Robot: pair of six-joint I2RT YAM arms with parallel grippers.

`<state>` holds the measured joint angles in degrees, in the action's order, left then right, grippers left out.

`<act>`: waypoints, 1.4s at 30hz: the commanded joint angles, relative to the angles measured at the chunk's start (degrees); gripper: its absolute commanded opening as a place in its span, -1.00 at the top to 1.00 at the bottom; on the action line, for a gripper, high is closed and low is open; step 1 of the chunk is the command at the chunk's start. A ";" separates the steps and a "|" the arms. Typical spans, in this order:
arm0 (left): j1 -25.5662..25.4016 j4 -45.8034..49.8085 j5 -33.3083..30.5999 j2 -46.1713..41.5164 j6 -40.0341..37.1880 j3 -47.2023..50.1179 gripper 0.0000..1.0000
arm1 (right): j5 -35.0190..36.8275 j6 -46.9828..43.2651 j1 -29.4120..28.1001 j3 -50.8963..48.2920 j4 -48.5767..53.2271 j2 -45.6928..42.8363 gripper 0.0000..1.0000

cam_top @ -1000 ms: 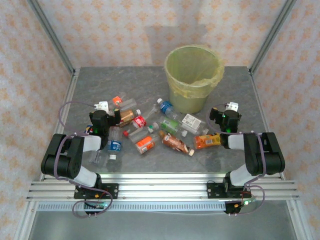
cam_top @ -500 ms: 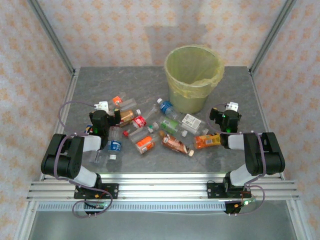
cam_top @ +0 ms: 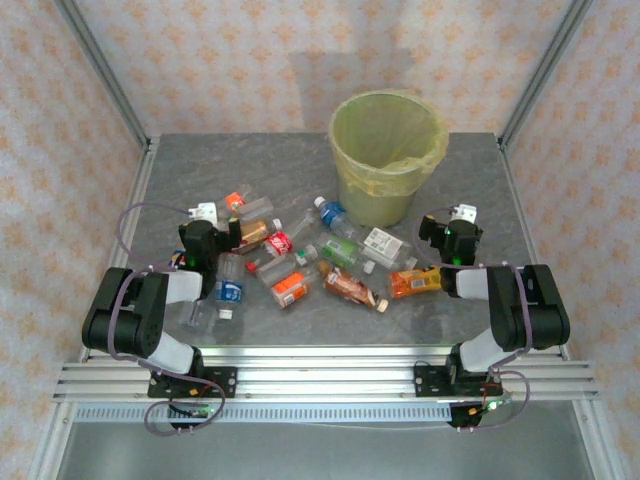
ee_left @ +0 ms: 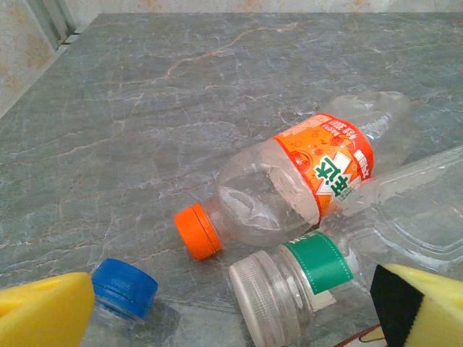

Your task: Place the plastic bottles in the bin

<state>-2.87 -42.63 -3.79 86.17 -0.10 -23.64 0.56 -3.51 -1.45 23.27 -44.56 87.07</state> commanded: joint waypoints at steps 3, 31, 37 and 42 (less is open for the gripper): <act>0.41 1.03 -0.14 -0.64 -0.78 -1.34 -1.00 | -0.12 0.34 0.05 0.46 -0.46 0.04 -0.98; 0.41 43.14 -8.42 -33.32 7.58 -14.79 -1.00 | 11.40 8.60 0.04 7.73 31.86 -24.08 -0.98; 0.41 64.42 -11.99 -31.18 12.42 -27.25 -1.00 | 12.38 13.40 0.05 10.67 42.14 -28.77 -0.98; 0.51 83.02 -15.60 -21.82 13.33 -40.49 -1.00 | 12.29 15.56 0.05 14.53 51.38 -29.77 -0.98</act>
<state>-2.87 23.22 -15.42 59.81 11.20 -58.22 11.25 9.37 -1.45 34.74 -2.02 58.08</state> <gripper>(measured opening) 0.999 0.992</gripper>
